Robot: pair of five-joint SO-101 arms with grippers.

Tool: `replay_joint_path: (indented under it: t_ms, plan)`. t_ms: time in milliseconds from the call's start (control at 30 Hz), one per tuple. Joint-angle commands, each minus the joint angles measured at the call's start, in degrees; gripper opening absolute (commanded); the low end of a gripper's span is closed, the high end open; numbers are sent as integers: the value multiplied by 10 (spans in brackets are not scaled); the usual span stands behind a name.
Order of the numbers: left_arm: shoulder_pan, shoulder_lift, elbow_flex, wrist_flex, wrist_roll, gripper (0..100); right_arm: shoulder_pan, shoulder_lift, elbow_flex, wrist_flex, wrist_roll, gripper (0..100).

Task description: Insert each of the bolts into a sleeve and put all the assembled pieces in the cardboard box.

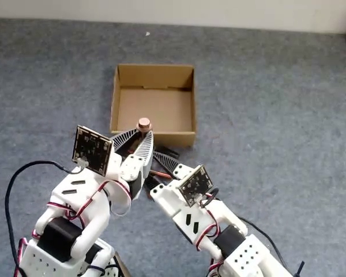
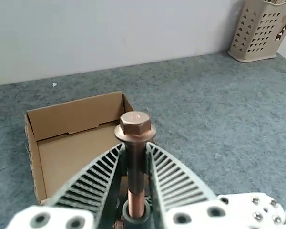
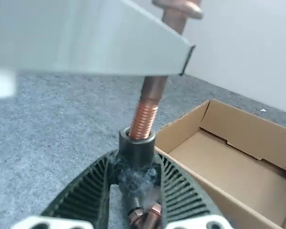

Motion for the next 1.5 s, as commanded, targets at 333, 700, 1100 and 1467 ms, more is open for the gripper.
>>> replay_joint_path:
  t_ms: [333,700,1100,1467]
  plan:
    - [3,-8,-14,32,-9,181,18,-14,-15,-14,1,5]
    - [-80,-8,-100,185,-61,239,61,-9,-122,185,-106,5]
    - [-347,-8,-28,215,-84,239,117,77,-255,246,-111,5]
    - [-424,-8,174,91,-81,239,203,539,-587,243,-111,9]
